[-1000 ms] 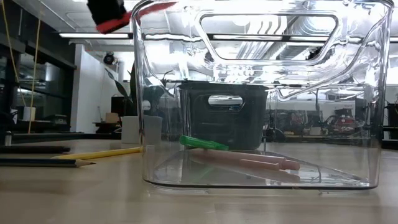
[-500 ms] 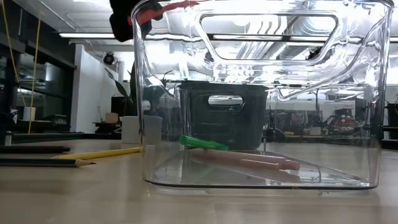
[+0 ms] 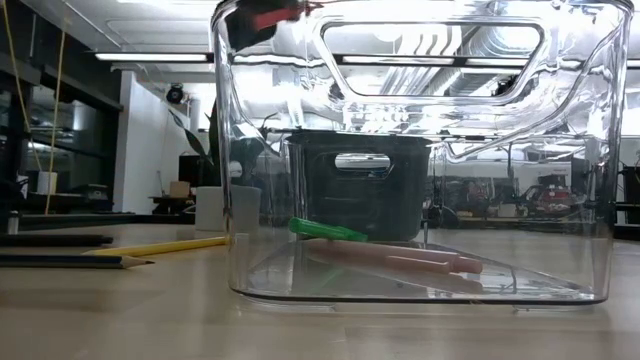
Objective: Sort pens & pencils
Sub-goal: Put the orange pen into the transparent bin
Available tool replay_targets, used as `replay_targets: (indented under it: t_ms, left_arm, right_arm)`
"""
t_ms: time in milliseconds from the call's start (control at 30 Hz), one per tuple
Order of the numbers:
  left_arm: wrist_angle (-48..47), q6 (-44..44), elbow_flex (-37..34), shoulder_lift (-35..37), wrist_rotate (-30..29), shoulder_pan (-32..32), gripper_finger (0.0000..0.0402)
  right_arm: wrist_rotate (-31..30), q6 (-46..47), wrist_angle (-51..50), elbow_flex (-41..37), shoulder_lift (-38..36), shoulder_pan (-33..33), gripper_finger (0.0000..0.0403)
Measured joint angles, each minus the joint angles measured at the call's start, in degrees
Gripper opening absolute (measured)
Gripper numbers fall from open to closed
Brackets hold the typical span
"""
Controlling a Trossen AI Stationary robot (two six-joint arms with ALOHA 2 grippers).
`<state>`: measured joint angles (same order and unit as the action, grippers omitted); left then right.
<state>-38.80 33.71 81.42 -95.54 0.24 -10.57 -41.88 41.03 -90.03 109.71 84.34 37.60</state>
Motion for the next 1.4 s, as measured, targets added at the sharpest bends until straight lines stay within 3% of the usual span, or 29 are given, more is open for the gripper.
replay_targets:
  t_ms: [233, 800, 1167, 1400]
  left_arm:
    - [-0.08, 3.90, 3.52, -4.32, -0.47, -1.23, 0.0027]
    - [-0.26, 11.82, 3.87, -5.10, -5.21, -1.44, 0.0027]
    - [3.20, 12.67, 5.08, -9.37, -3.51, -1.47, 0.0027]
    - [0.26, 11.86, 5.04, -11.52, -1.65, -1.47, 0.0027]
  right_arm:
    - [-0.01, -2.49, 0.01, 0.00, -1.66, 0.38, 0.0041]
    - [-0.62, -4.02, 0.03, 0.00, -3.35, 0.51, 0.0041]
    - [-0.62, -4.75, 0.03, 0.00, -3.34, 0.72, 0.0041]
    - [-0.62, -4.98, 0.01, 0.00, -3.35, 0.71, 0.0041]
